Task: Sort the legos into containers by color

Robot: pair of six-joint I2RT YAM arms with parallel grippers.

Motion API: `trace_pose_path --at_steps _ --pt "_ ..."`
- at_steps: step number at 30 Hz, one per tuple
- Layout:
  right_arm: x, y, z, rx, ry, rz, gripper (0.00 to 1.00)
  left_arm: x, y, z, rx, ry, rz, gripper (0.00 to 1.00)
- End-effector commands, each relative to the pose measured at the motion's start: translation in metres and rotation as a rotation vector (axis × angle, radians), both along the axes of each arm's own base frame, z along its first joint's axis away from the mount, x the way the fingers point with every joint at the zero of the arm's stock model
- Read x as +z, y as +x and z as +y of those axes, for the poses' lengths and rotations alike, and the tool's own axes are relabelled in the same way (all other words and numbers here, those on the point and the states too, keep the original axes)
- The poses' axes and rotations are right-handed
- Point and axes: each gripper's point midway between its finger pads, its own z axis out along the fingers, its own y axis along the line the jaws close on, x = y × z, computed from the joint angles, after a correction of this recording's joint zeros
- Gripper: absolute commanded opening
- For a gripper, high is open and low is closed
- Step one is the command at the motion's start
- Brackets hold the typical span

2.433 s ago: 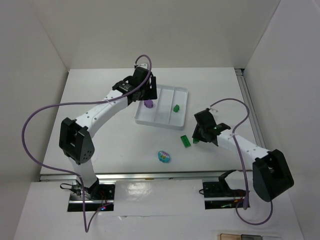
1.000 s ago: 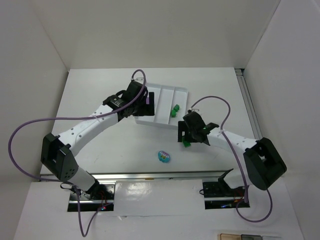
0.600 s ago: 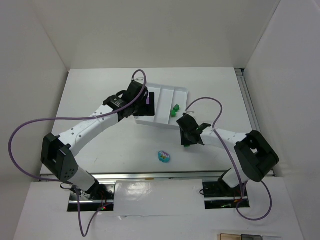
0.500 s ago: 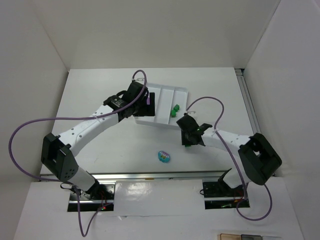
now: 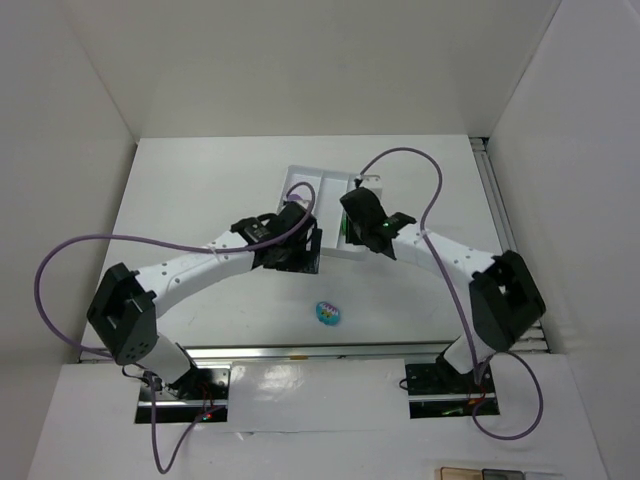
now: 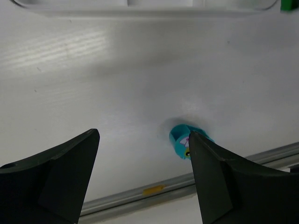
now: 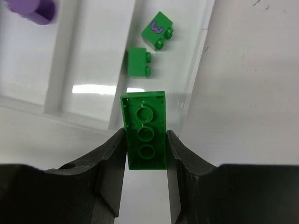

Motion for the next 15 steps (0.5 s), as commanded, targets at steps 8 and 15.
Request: trace_pose_path --at_steps 8,15 --pt "-0.013 0.058 0.003 -0.032 0.016 -0.021 0.79 -0.009 -0.046 -0.002 0.018 -0.069 0.090 0.90" --pt "0.024 0.050 -0.023 -0.097 0.078 -0.097 0.82 -0.012 -0.045 -0.003 0.033 -0.092 0.079 0.86"
